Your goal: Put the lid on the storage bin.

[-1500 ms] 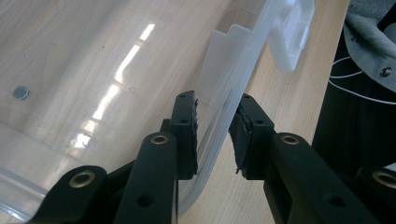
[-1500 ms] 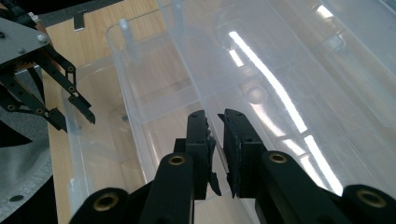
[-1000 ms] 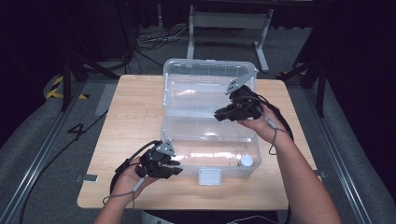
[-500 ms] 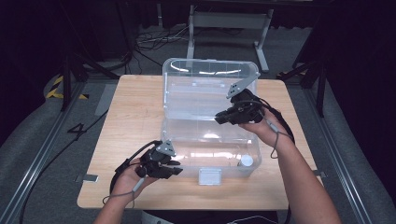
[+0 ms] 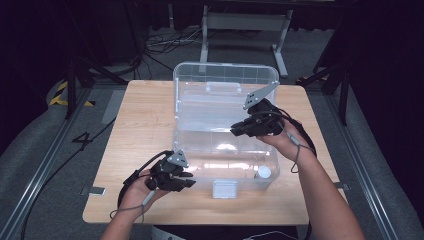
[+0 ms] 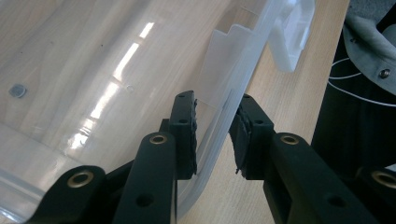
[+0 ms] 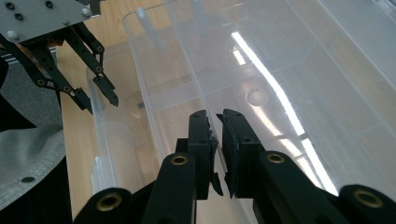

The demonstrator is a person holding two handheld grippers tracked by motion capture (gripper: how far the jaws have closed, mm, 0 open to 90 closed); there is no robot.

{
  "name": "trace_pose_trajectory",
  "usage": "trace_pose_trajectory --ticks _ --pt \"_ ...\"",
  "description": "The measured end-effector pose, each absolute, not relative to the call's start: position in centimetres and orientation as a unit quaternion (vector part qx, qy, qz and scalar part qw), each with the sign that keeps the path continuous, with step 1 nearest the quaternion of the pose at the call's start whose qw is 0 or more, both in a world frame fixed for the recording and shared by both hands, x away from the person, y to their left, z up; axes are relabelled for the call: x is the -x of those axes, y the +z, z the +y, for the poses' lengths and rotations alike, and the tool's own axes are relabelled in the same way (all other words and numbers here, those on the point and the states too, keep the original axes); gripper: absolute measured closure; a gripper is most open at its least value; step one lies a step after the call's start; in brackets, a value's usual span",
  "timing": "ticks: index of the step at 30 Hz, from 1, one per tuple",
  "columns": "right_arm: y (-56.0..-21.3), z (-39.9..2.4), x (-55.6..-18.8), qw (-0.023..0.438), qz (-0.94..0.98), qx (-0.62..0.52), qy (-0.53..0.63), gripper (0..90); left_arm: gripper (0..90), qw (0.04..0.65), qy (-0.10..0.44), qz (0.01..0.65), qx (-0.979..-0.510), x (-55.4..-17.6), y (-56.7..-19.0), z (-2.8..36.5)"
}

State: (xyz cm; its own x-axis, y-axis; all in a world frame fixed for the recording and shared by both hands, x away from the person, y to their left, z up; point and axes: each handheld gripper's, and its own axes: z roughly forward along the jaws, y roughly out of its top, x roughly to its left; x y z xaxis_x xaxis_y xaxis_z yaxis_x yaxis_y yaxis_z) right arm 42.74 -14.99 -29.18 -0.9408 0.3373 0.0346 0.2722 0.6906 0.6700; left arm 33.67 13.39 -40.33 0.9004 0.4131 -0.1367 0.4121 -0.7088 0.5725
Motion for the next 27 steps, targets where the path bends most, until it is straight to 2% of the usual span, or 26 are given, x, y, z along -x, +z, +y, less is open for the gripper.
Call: trace_pose_trajectory --ticks 27 --pt "-29.8 -15.2 -41.0 0.047 0.918 -0.156 0.361 83.1 71.8 0.311 -0.001 0.229 -0.922 -33.6 -40.4 13.3"
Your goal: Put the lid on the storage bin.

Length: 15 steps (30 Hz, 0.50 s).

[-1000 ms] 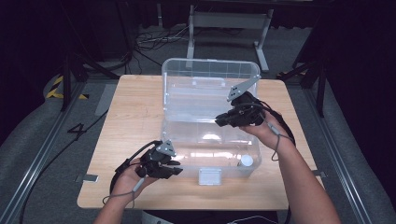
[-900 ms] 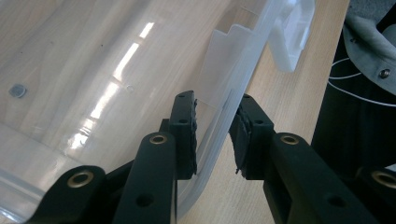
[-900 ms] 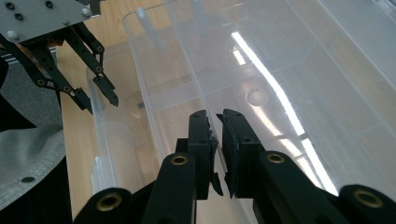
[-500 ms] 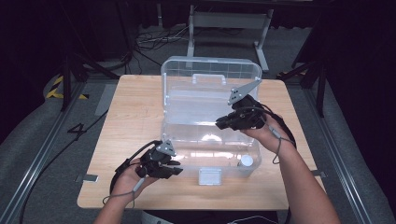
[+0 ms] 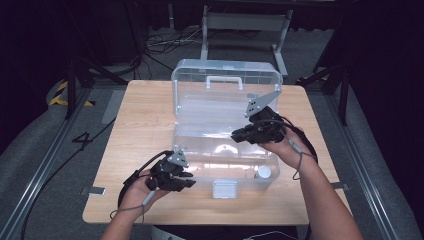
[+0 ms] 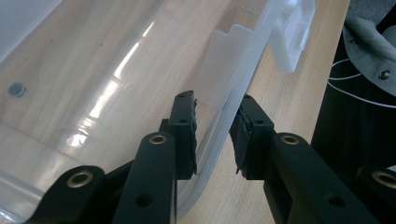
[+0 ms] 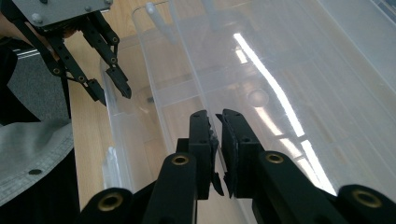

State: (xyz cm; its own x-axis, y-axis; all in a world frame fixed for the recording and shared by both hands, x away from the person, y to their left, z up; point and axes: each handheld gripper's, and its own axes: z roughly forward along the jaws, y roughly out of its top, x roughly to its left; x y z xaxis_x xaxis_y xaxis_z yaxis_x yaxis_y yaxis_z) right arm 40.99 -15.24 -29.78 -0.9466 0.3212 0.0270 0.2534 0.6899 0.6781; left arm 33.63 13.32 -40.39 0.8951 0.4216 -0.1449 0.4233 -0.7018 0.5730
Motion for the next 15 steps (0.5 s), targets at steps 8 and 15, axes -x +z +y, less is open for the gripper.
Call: trace_pose_trajectory --ticks 8,15 --pt "-30.2 -15.5 -40.4 0.045 0.913 -0.156 0.373 83.1 71.7 0.312 -0.002 0.229 -0.922 -33.6 -40.4 13.3" --pt "-30.6 -15.7 -39.9 0.043 0.911 -0.157 0.38 83.1 71.7 0.31 -0.002 0.227 -0.923 -33.7 -40.5 13.3"
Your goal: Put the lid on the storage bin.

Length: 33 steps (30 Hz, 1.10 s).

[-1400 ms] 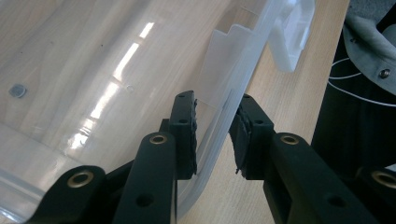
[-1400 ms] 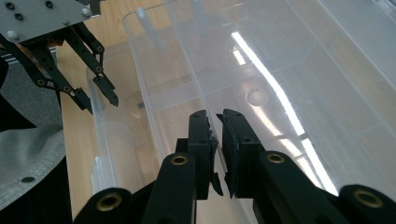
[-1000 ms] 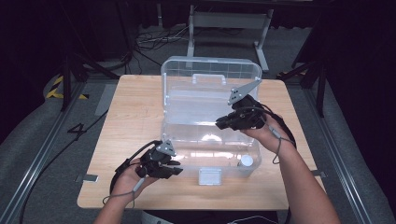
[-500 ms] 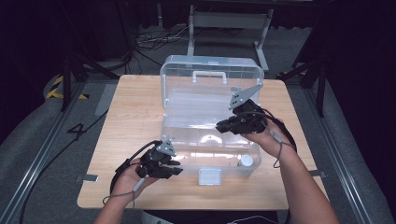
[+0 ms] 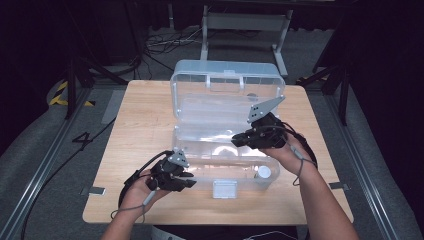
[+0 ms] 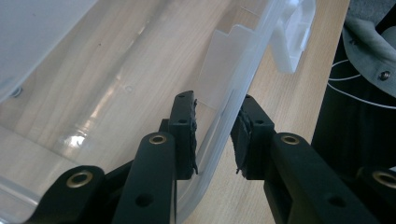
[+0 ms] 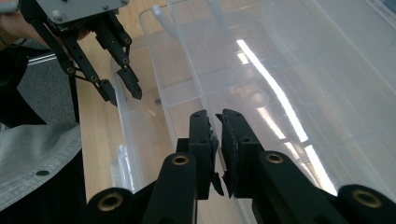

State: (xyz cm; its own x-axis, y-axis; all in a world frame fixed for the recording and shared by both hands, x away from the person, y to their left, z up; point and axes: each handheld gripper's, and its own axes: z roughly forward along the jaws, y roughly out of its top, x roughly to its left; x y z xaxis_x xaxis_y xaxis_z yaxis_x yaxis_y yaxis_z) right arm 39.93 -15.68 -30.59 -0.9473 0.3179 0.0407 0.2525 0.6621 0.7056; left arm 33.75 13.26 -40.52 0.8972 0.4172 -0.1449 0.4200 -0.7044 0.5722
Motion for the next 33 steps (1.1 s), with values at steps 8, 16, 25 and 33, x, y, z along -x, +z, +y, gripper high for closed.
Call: trace_pose_trajectory --ticks 8,16,25,33 --pt "-31.0 -15.8 -39.3 0.048 0.909 -0.153 0.384 83.0 71.7 0.312 -0.003 0.228 -0.922 -33.7 -40.5 13.2" --pt "-31.1 -15.7 -39.0 0.051 0.91 -0.153 0.382 82.9 71.6 0.312 -0.002 0.229 -0.922 -33.7 -40.5 13.2" --pt "-31.3 -15.7 -38.6 0.051 0.914 -0.145 0.376 83.0 71.4 0.311 0.003 0.225 -0.924 -33.7 -40.5 13.2" --pt "-31.8 -15.9 -38.2 0.045 0.913 -0.142 0.38 83.2 71.5 0.307 0.006 0.223 -0.925 -33.7 -40.5 13.2"
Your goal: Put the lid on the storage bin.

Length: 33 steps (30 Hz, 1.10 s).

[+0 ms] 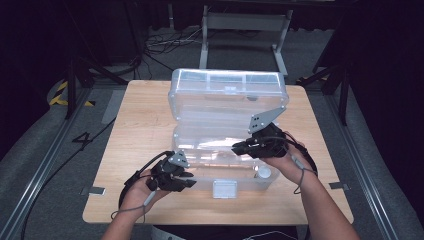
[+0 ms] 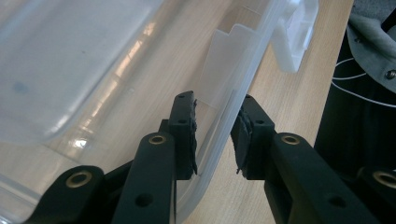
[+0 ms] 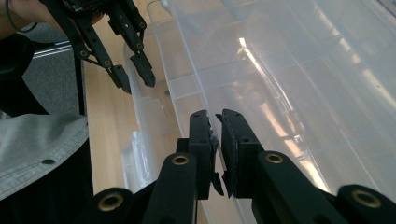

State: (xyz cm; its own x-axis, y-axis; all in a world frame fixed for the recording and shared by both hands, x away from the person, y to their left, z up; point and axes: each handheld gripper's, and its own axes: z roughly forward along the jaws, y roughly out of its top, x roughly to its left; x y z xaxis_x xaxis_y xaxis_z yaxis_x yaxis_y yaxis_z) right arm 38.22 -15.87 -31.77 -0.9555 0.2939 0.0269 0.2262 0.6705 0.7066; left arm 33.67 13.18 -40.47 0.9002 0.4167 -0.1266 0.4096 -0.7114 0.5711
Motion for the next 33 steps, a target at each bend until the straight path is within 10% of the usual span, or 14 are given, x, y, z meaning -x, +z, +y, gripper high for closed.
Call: trace_pose_trajectory --ticks 33 --pt "-31.9 -15.4 -37.4 0.068 0.916 -0.139 0.371 84.0 64.6 0.36 0.016 0.25 -0.899 -33.2 -37.1 16.3"
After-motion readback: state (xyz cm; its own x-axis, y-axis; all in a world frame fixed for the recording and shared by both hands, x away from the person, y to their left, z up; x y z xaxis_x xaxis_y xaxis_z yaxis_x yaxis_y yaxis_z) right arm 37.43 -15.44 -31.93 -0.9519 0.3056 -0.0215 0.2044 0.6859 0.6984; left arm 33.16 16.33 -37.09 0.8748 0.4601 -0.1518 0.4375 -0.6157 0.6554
